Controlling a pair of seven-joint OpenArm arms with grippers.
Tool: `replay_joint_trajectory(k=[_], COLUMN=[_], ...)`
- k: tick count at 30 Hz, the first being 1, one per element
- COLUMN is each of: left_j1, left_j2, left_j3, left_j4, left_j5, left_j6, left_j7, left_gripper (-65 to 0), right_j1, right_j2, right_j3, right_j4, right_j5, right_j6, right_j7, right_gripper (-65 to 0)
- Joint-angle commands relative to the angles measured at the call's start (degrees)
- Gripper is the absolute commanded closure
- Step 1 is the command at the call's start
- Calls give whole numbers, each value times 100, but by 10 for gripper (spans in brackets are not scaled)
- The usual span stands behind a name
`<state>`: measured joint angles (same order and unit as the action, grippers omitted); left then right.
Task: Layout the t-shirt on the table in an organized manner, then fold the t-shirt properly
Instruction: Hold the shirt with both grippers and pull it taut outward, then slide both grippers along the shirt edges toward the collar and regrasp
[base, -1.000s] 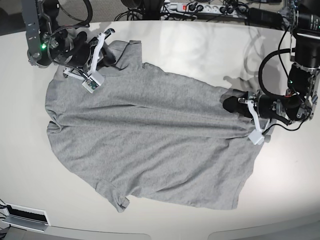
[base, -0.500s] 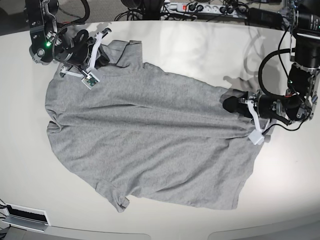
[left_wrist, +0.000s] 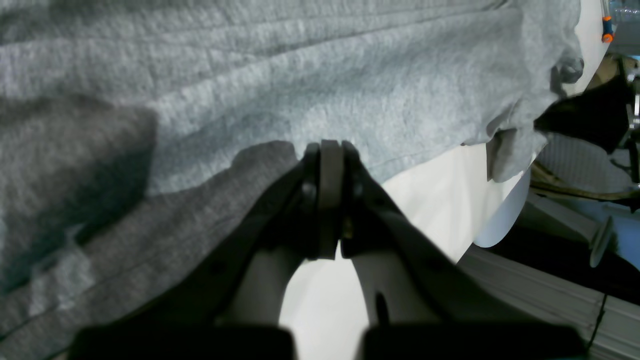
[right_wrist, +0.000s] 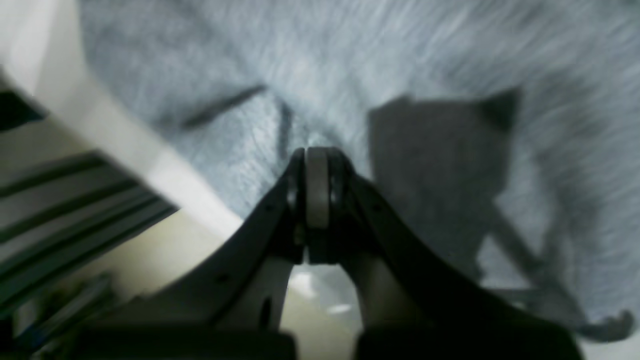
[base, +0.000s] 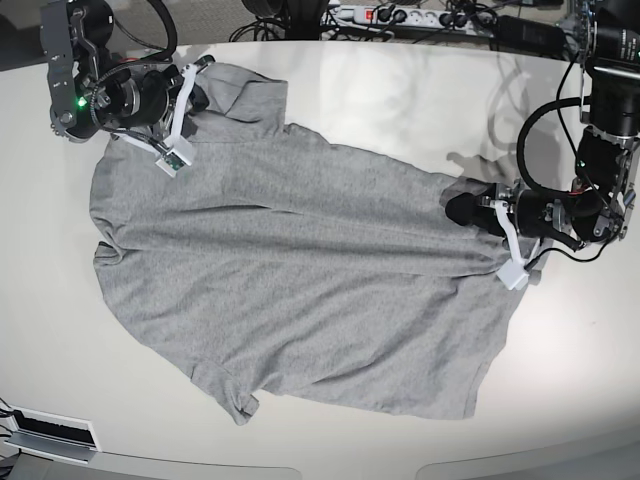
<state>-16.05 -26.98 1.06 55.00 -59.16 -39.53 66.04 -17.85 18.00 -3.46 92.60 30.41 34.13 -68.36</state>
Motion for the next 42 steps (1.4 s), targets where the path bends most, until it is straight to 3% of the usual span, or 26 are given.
replay_joint_trajectory(k=[1, 10, 16, 19, 22, 25, 28, 31, 35, 42], left_j1=[-142, -142, -142, -142, -142, -142, -144, -164, -208, -173], left_j2=[-96, -96, -96, -96, -96, -96, -127, -232, -455, -527], left_j3=[-44, -44, -44, -44, -44, -44, -44, -44, -87, -664], left_j4=[87, 87, 87, 87, 87, 87, 87, 87, 87, 87], left_j5=[-138, -138, -140, -140, -138, -138, -144, -439, -1003, -1106], left_j6=[-47, -47, -47, -47, -47, -47, -47, -47, -47, -47], left_j7=[-39, -39, -39, -39, -20, 7, 4, 7, 11, 470], left_gripper=[0, 0, 0, 0, 0, 0, 0, 0, 0, 0], right_j1=[-59, -57, 4, 83, 173, 269, 293, 315, 341, 341], right_j2=[96, 741, 1152, 1274, 1373, 1416, 1405, 1401, 1373, 1213], right_j3=[2, 4, 4, 9, 31, 66, 61, 61, 61, 61], right_j4=[-9, -9, 20, 190, 463, 551, 549, 549, 542, 79], right_j5=[28, 1429, 2164, 2767, 3110, 2645, 1478, 323, -538, -516], right_j6=[0, 192, 205, 579, 587, 587, 587, 111, -509, -437], right_j7=[-374, -1161, -1164, -1164, -1164, -363, 826, 1574, 1893, 1897], right_gripper=[0, 0, 0, 0, 0, 0, 0, 0, 0, 0])
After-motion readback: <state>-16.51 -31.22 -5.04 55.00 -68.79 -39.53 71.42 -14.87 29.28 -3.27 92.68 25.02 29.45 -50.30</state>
